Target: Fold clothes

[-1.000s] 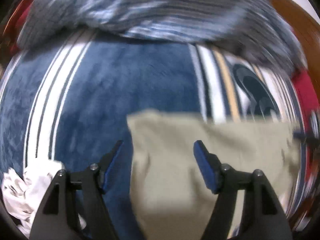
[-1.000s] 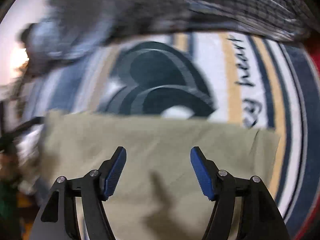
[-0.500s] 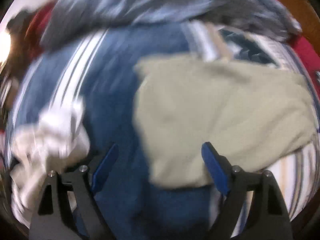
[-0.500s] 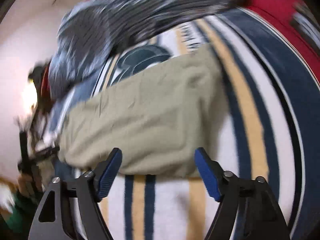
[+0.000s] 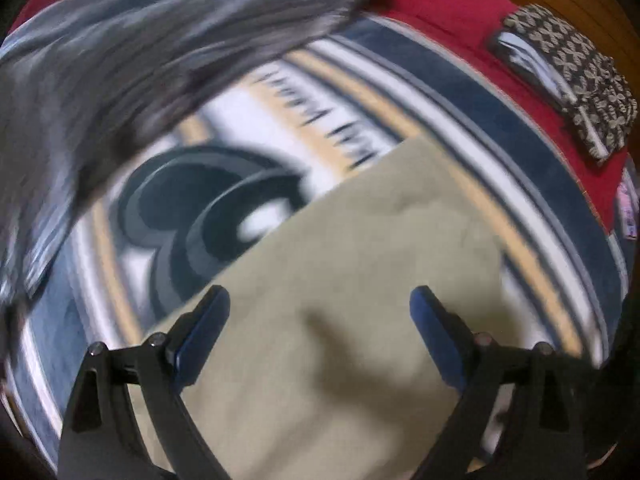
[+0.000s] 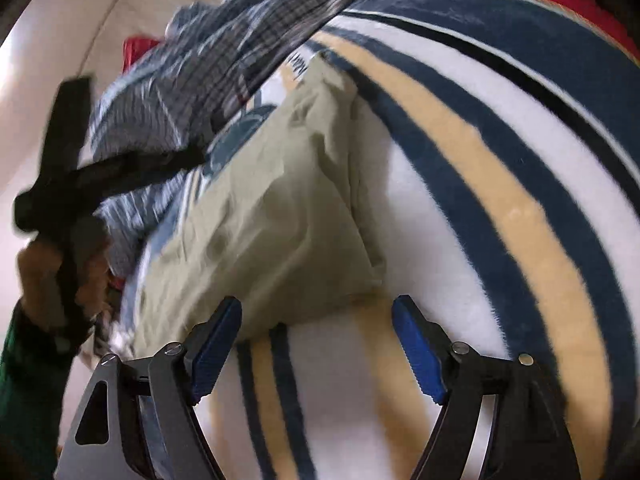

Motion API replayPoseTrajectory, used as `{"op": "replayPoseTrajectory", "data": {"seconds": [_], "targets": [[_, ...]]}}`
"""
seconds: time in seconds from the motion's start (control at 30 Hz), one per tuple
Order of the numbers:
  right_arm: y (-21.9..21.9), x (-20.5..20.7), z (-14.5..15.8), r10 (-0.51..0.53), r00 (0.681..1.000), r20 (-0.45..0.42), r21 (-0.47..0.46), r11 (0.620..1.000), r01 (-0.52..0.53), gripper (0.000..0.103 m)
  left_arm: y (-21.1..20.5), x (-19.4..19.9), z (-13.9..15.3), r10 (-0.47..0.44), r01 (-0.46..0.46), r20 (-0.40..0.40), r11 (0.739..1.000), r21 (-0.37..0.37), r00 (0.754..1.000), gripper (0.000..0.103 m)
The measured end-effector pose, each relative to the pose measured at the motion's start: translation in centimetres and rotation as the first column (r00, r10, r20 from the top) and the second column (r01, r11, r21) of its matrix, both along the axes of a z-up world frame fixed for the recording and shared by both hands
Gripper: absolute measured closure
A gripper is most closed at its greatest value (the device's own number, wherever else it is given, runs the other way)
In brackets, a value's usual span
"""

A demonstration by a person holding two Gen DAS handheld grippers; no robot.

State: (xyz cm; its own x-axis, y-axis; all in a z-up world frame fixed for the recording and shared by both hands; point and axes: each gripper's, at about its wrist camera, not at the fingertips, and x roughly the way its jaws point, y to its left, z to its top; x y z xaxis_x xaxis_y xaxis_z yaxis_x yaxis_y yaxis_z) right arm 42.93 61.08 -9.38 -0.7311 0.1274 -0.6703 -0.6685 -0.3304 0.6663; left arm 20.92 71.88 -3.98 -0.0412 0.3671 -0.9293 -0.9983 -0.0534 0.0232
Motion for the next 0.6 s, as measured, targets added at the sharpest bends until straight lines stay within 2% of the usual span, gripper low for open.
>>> {"op": "replayPoseTrajectory", "data": {"seconds": [0.1,0.23,0.33,0.4,0.43,0.47,0.53,0.6], "targets": [[0.3,-0.4,-0.1,-0.017,0.999,-0.033,0.011,1.000,0.018,0.023,3.9,0.2,-0.5,-0.049,0.049,0.018,0.999,-0.015,0.999,0.011],[0.5,-1.1,-0.4,-0.018,0.999,-0.046,0.040,0.999,0.019,0.022,7.3,1.4,-2.7,-0.200,0.197,-0.023,0.975,-0.099,0.980,0.011],[0.4,-1.7,-0.5,-0.013,0.999,-0.051,0.059,0.998,0.016,0.014,7.9,3.3,-4.7,-0.355,0.346,-0.022,0.922,-0.176,0.935,0.011],[0.4,-2.1,-0.4,-0.004,0.999,-0.051,0.072,0.997,0.007,0.011,8.2,4.6,-6.1,-0.439,0.420,-0.045,0.880,-0.221,0.897,0.011],[0.4,-2.1,-0.5,-0.003,0.999,-0.051,0.077,0.997,0.007,0.010,8.4,5.2,-6.8,-0.481,0.458,-0.038,0.853,-0.249,0.876,0.011],[0.5,-2.1,-0.5,-0.002,0.999,-0.052,0.081,0.997,0.006,0.010,8.6,5.4,-7.2,-0.504,0.480,-0.031,0.837,-0.261,0.863,0.009],[0.4,-2.1,-0.5,-0.013,0.998,-0.058,0.086,0.996,0.018,0.009,9.2,5.2,-7.6,-0.513,0.490,-0.012,0.827,-0.275,0.858,0.001],[0.4,-2.0,-0.5,-0.031,0.997,-0.067,0.089,0.995,0.037,0.009,9.7,4.8,-7.9,-0.515,0.503,0.034,0.818,-0.279,0.857,0.000]]}}
